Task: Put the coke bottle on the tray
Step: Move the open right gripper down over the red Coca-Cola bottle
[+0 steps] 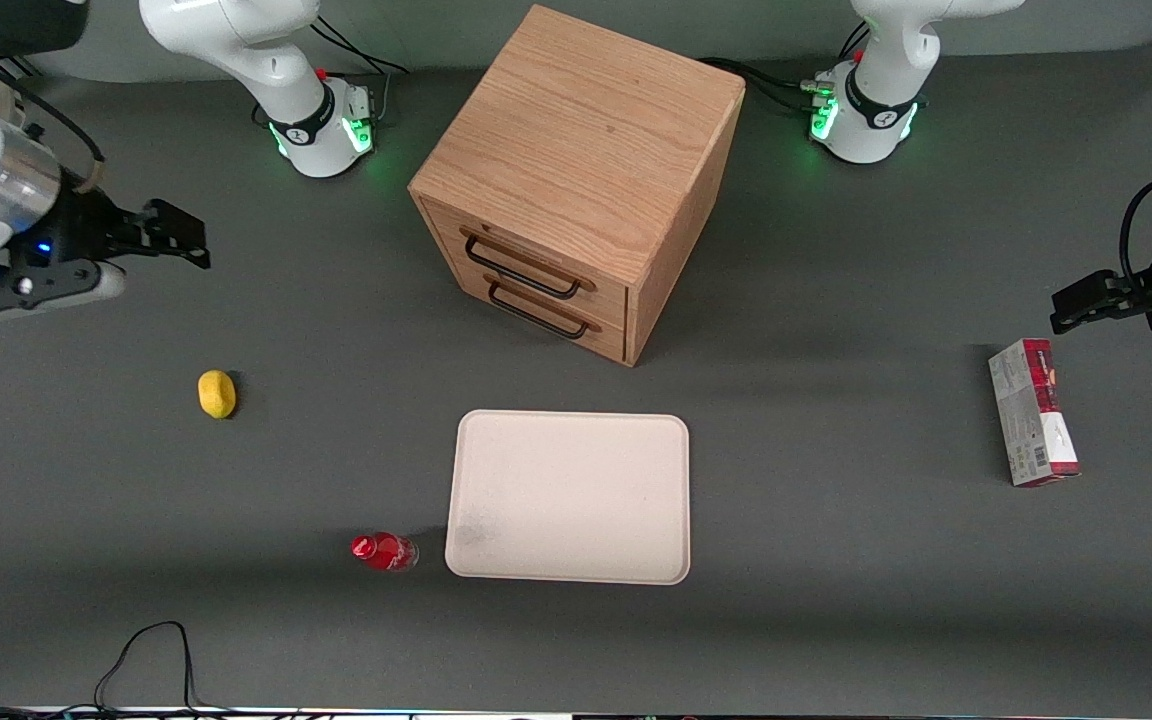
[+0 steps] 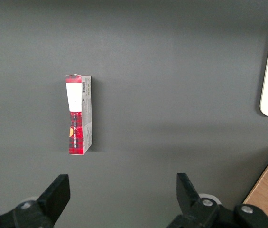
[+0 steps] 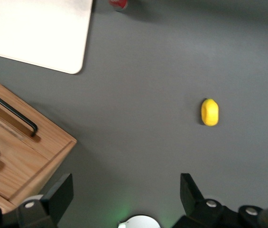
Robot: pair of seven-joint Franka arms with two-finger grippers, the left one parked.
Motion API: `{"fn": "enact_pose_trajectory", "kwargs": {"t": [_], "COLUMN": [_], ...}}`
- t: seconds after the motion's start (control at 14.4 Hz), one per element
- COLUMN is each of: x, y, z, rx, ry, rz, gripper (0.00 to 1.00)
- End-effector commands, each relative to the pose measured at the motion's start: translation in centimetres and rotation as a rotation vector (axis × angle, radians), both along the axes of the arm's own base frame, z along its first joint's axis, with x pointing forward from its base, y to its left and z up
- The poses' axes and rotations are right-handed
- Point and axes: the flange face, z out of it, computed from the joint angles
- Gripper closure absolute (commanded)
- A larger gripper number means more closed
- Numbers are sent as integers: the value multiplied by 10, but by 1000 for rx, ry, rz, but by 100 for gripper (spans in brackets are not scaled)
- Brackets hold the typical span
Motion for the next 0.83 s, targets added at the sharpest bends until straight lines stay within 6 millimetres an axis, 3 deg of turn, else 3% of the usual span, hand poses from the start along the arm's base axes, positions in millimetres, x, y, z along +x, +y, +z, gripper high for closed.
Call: {"fn": "enact_pose_trajectory", "kwargs": {"t": [0.0,0.42,0.76], "x": [60,79,140], "y": [47,57,73], "z": [-10,-26,-117], "rx": [-25,-28,-11], "ry": [35,24,-62], "rz": [-9,-48,-95], "gripper": [0,0,0]}}
